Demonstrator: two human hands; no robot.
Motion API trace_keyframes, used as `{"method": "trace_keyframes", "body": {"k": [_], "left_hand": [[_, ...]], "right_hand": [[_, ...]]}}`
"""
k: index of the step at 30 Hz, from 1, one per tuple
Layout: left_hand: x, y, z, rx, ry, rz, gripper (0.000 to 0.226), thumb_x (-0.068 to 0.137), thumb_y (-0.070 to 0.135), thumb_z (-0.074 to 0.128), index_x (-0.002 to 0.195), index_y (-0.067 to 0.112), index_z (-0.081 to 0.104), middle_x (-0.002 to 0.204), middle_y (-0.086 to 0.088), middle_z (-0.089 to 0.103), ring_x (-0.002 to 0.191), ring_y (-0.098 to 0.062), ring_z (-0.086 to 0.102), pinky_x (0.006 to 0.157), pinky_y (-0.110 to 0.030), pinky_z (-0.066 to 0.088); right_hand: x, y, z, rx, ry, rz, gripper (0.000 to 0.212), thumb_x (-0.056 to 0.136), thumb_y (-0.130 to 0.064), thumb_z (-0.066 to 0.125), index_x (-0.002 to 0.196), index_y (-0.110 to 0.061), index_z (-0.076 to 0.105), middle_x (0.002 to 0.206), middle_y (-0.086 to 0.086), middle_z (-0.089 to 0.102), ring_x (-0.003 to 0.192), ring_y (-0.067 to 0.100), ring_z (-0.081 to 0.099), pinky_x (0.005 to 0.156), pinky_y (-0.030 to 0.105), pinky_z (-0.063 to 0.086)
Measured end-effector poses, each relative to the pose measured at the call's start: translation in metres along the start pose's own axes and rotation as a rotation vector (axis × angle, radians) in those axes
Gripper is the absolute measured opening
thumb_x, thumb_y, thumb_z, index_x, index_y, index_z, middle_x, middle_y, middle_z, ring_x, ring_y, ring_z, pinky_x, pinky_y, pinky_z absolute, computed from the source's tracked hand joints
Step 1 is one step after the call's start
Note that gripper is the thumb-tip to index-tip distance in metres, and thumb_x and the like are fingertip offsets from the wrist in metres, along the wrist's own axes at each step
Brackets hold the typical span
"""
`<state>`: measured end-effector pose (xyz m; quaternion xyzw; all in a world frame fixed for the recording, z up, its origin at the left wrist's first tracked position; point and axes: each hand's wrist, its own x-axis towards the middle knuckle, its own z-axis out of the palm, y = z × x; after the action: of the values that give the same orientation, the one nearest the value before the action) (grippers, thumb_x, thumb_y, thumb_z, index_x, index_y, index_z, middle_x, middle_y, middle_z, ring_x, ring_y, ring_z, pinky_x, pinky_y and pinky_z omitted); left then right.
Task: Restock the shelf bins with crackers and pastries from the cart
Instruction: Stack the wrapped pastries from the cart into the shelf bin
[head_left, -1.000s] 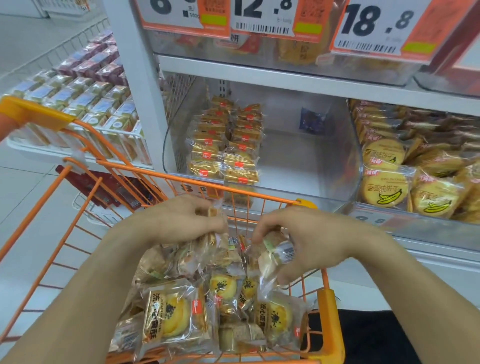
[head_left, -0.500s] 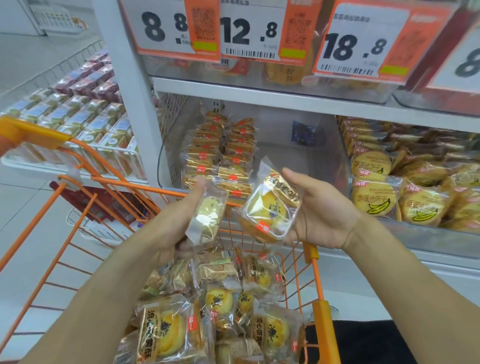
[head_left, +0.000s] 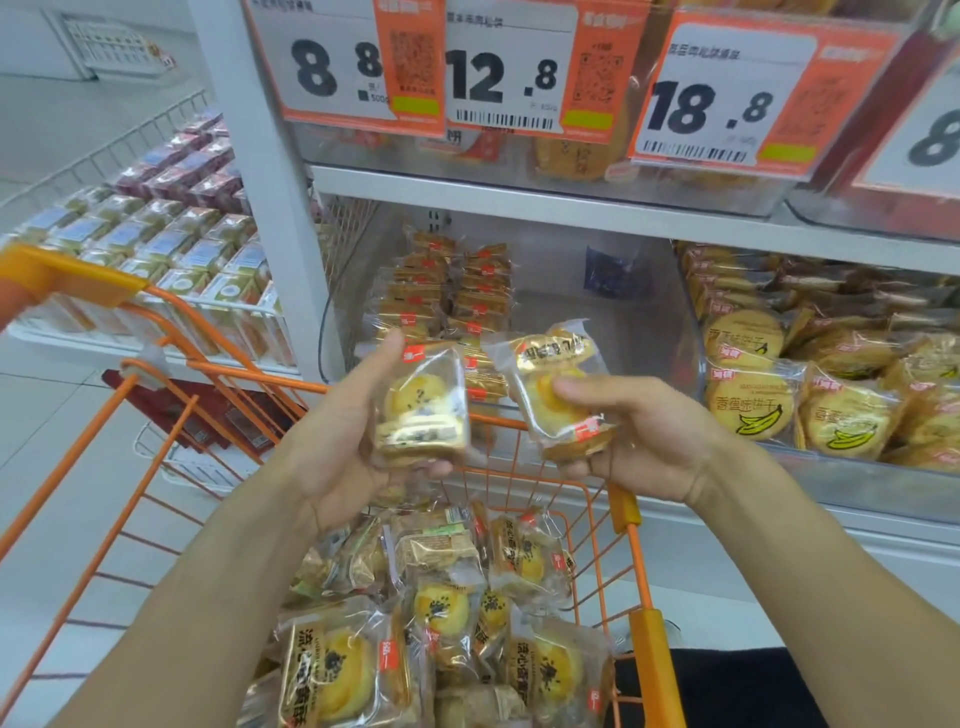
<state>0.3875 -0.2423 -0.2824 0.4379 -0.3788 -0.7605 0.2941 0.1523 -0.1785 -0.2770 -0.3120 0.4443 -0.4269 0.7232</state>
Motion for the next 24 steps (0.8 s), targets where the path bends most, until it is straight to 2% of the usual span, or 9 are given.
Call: {"method": "trace_keyframes", "body": {"k": [3,7,10,13,16,18,20,21,24], "left_hand": [[0.0,-0.002,0.003,0.09,0.014,0.032,0.053,0.091,0.056,0.056,0.118,0.012,0.068,0.104,-0.02,0.073,0.087,-0.039,0.07,0.061,-0.039,0.06],[0.0,-0.004,0.007,0.159,0.067,0.103,0.052,0.094,0.053,0.053,0.121,0.01,0.063,0.099,-0.017,0.075,0.081,-0.034,0.073,0.064,-0.043,0.062],[-0.001,-0.003,0.009,0.156,0.033,0.131,0.048,0.098,0.044,0.053,0.133,0.012,0.052,0.103,-0.01,0.076,0.09,-0.036,0.073,0.073,-0.051,0.061],[0.0,-0.007,0.012,0.19,0.089,0.182,0.012,0.096,0.046,0.056,0.104,0.042,0.064,0.082,0.004,0.073,0.087,-0.031,0.069,0.086,-0.053,0.054],[-0.002,-0.007,0.014,0.236,0.15,0.183,0.017,0.089,0.057,0.061,0.072,0.057,0.061,0.076,0.009,0.056,0.082,-0.026,0.064,0.092,-0.046,0.049],[-0.003,-0.007,0.014,0.127,0.089,0.149,0.019,0.084,0.057,0.068,0.096,0.042,0.065,0.096,-0.009,0.066,0.101,-0.03,0.065,0.098,-0.049,0.046],[-0.005,-0.007,0.011,0.07,-0.01,0.087,0.074,0.073,0.062,0.077,0.132,0.024,0.055,0.132,-0.02,0.058,0.125,-0.033,0.056,0.106,-0.058,0.041],[-0.005,-0.006,0.012,0.05,-0.038,0.097,0.081,0.073,0.062,0.077,0.138,0.022,0.051,0.138,-0.021,0.055,0.127,-0.029,0.054,0.105,-0.061,0.041],[-0.007,-0.004,0.021,0.097,-0.172,0.103,0.045,0.096,0.05,0.047,0.127,0.02,0.061,0.122,-0.016,0.068,0.112,-0.03,0.066,0.093,-0.056,0.053]], "right_hand": [[-0.004,-0.003,-0.002,-0.048,-0.041,0.05,0.03,0.074,0.003,0.068,0.101,-0.009,0.075,0.093,0.01,0.074,0.09,0.029,0.073,0.083,0.042,0.062],[-0.008,-0.008,-0.003,-0.363,0.126,-0.027,0.067,0.067,0.005,0.086,0.126,-0.006,0.056,0.099,0.01,0.076,0.09,0.033,0.075,0.082,0.05,0.062],[-0.013,-0.01,0.001,-0.603,0.343,-0.284,0.063,0.063,-0.019,0.089,0.121,-0.019,0.063,0.108,0.006,0.076,0.092,0.033,0.074,0.08,0.054,0.061],[-0.019,-0.011,0.004,-0.716,0.3,-0.453,0.063,0.072,-0.032,0.083,0.132,-0.033,0.062,0.115,-0.005,0.073,0.096,0.02,0.073,0.077,0.039,0.061],[-0.014,-0.006,0.002,-0.518,0.258,-0.508,0.073,0.065,-0.03,0.09,0.129,-0.02,0.057,0.096,0.001,0.076,0.088,0.019,0.073,0.075,0.03,0.059],[-0.007,-0.001,0.0,-0.316,0.206,-0.512,0.072,0.057,-0.036,0.095,0.114,-0.013,0.06,0.092,0.007,0.075,0.081,0.023,0.072,0.071,0.035,0.057],[0.0,0.003,0.003,-0.172,0.177,-0.49,0.059,0.061,-0.04,0.092,0.105,-0.011,0.065,0.089,0.007,0.073,0.073,0.019,0.069,0.062,0.033,0.056],[0.002,0.006,0.007,-0.131,0.181,-0.482,0.053,0.065,-0.04,0.089,0.104,-0.011,0.067,0.088,0.006,0.072,0.072,0.017,0.069,0.059,0.031,0.055],[0.009,0.014,0.02,-0.287,0.334,-0.575,0.036,0.074,-0.035,0.08,0.102,-0.014,0.072,0.091,0.001,0.075,0.081,0.015,0.071,0.069,0.029,0.058]]}}
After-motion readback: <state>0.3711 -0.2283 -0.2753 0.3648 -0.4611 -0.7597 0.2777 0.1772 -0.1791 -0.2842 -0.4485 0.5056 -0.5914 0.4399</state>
